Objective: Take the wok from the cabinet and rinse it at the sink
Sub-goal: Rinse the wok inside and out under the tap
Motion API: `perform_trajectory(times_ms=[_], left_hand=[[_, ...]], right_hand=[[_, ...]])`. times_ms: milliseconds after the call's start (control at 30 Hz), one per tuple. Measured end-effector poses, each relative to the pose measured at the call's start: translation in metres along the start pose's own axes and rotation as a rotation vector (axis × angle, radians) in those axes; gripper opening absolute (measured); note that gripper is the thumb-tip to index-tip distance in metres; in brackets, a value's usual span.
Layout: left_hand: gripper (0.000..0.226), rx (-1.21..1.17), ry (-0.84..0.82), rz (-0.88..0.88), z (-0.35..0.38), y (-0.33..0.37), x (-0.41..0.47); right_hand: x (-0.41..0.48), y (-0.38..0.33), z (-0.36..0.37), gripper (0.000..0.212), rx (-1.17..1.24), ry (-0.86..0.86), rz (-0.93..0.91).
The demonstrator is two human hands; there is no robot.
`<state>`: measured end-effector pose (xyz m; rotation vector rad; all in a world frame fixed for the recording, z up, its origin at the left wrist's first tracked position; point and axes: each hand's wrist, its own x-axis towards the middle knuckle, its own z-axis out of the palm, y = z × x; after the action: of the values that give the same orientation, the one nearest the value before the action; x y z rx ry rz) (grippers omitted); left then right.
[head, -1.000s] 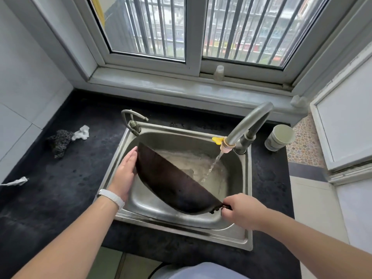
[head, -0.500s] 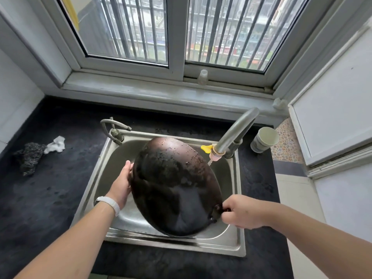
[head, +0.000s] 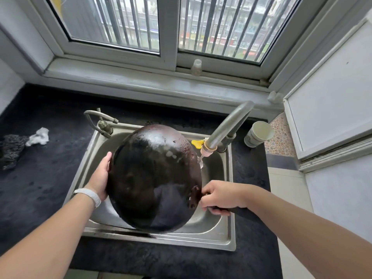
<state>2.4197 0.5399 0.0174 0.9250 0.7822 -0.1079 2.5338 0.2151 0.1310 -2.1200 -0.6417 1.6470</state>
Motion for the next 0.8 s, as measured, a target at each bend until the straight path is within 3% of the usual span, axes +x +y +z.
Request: perform_trajectory(times_ms=[233,400,467,600,733,800], left_hand=[[0.059,0.143,0.062,0.062,-0.007,-0.001,-0.009],[0.083,0.285,0.043,0.127,-0.009,-0.007,-0.017],[0.089,0.306,0.048,0.123,-0.008,-0.008,-0.018],[0.08,0.373,0.037,0.186,-0.009,-0.007,-0.024],[0.095,0.472,0.031,0.277,-0.014,-0.013,-0.039],[0.082,0.503,0.051,0.319,-0.011,-0.017,-0.05]], right_hand=[[0.001,0.013,0.001,0.02,-0.084,0.117,-0.036],[0.003,0.032,0.007,0.007,-0.217,0.317,-0.042],[0.003,0.038,0.008,0.01,-0.217,0.357,-0.045],[0.005,0.041,0.011,0.02,-0.134,0.376,-0.046],[0.005,0.037,0.011,0.016,0.016,0.352,-0.032],[0.006,0.036,0.016,0.019,0.117,0.338,-0.005]])
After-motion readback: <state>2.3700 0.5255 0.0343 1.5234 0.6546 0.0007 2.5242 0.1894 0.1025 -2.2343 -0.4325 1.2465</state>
